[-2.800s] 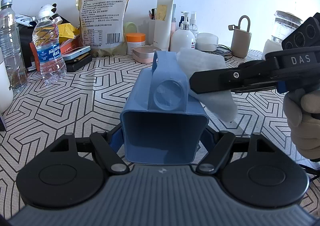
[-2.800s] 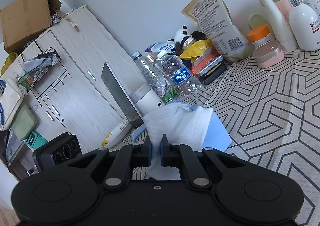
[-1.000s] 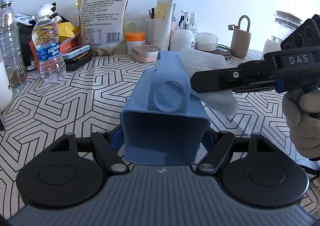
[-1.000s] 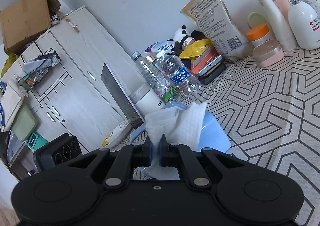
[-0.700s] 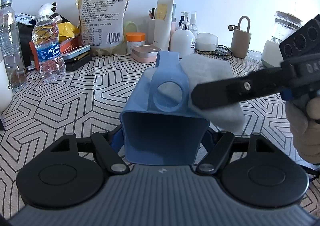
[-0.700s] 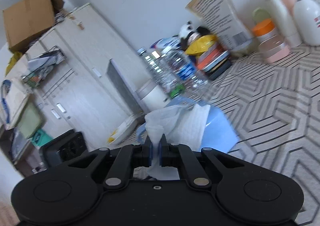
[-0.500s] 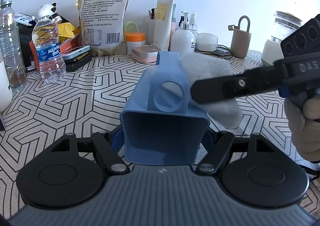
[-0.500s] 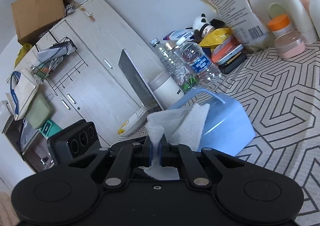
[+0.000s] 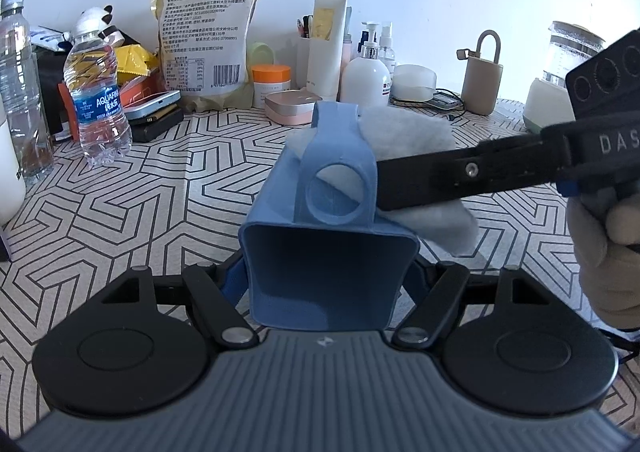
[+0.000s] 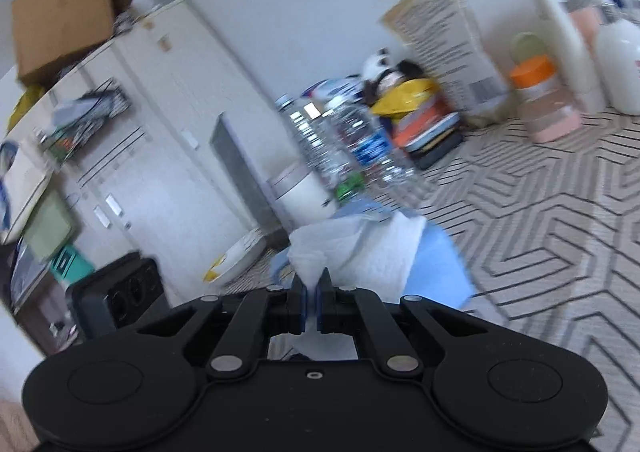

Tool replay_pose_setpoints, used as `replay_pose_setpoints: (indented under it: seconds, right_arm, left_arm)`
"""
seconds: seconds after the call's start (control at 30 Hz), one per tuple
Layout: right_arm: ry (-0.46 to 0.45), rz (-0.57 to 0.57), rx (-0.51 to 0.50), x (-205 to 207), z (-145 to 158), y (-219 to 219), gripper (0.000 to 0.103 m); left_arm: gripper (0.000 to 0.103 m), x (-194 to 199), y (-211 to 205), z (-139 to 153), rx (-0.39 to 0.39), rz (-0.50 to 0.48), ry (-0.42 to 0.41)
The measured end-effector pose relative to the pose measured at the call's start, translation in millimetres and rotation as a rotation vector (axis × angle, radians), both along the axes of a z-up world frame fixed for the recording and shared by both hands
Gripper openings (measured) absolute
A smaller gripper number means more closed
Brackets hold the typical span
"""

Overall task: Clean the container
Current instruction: 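Continue wiping the container's outer wall near the handle with the right gripper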

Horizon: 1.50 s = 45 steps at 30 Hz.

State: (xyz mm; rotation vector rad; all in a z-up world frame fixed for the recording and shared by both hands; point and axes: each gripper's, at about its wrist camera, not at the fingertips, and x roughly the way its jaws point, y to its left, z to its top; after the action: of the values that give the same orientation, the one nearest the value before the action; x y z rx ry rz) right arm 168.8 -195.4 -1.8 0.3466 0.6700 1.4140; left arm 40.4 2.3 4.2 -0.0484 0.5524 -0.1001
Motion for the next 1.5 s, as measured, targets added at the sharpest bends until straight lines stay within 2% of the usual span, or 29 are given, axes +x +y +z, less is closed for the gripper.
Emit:
replay_pose_setpoints:
  seconds: [0.07,0.2,0.57,0.83,1.07,1.27,1.5]
  right_arm:
    - [-0.026,0.008,-0.005,-4,2,3,0.002]
    - [-0.004,0.001,-0.002,1,1,3,0.002]
    - [-0.048,-0.054,-0.033,6,5,10,0.001]
    - [-0.030,-0.016,-0.018,3,2,9,0.001]
    - [-0.020,-0.079,-0.015,8,1,2,0.001]
    - [0.002,-0.010,0.006,2,-1,4,0.001]
    - [-0.004,-0.076,-0.007,10,-1,-2,0.001]
  left_arm:
    - [0.074,0,-2,0,0.011,0.000,-0.001]
    - [0.074,-1,-2,0,0.009,0.000,-0.001]
    - [0.074,-2,-2,0,0.010,0.000,0.001]
    - [0.074,-2,-3,0,0.016,0.001,0.001]
    - [0.074,-2,-1,0,0.011,0.001,0.002]
    - [0.074,-2,-1,1,0.010,0.000,0.002]
    - [0.074,-2,-2,1,0.010,0.000,0.002]
